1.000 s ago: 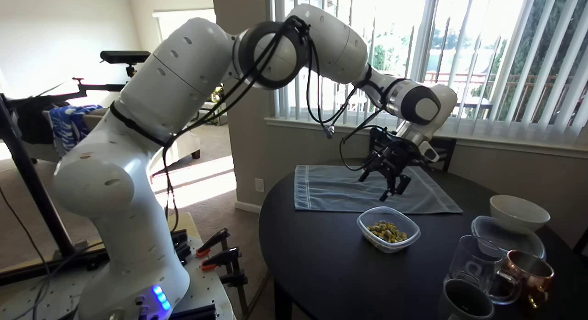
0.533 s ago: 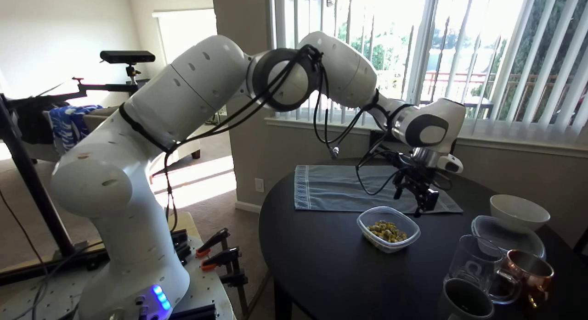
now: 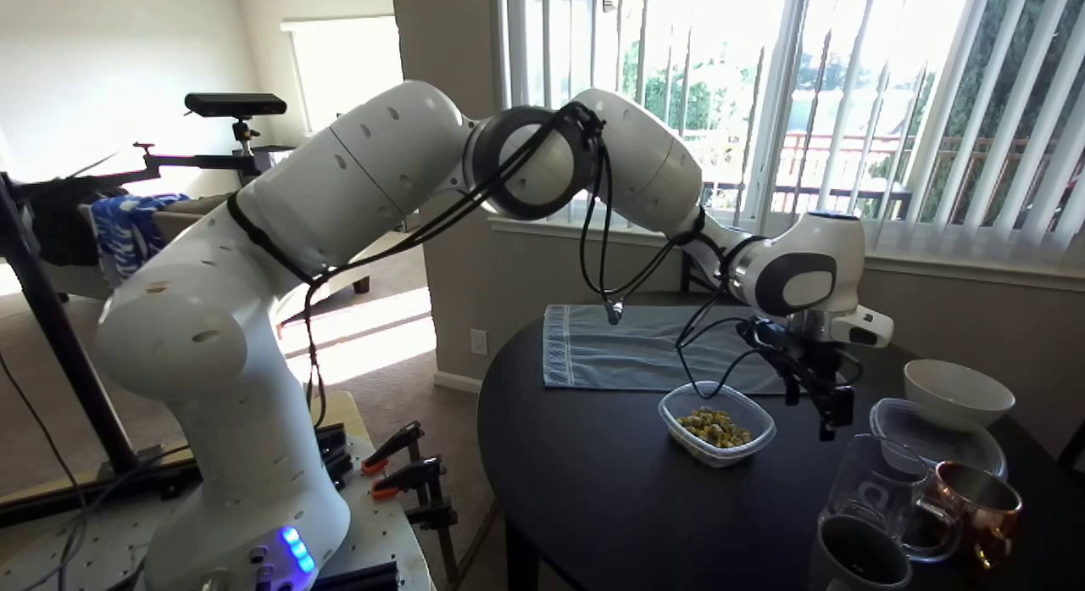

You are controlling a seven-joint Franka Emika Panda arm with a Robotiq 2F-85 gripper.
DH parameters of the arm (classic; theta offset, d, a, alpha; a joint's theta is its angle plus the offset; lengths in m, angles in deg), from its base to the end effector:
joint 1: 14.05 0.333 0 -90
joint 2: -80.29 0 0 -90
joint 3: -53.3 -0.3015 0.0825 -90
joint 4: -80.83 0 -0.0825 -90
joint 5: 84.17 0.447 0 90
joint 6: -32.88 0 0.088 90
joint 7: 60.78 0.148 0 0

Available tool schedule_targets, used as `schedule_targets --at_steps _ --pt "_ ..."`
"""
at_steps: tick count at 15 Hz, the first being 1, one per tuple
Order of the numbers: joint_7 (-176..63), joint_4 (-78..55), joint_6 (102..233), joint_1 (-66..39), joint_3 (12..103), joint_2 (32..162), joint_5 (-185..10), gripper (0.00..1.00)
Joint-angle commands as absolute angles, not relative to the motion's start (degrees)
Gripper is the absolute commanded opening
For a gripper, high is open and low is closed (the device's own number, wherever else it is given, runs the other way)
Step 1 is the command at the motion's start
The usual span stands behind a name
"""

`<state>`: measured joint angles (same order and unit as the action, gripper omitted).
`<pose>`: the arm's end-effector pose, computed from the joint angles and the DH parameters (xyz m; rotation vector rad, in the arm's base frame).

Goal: Take the candy out of the bowl

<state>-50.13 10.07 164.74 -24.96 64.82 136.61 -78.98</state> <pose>0.7583 -0.2736 0.0980 2.9271 -0.8074 0.1390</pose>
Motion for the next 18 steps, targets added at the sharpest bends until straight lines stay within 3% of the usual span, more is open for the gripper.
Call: schedule_targets --at_steps 1,5,10,18 --pt "-51.5 5.1 164.59 -24.61 64.82 133.8 -81.8 1.0" --pt "-61.05 -0.76 166.75 -25.98 61.09 129.57 -81.56 1.0" --pt "-60.16 -11.0 168.08 -24.73 64.23 121.71 -84.78 1.0" --pt "-63.45 -6.78 163.75 -25.07 60.64 126.63 -85.16 1.0"
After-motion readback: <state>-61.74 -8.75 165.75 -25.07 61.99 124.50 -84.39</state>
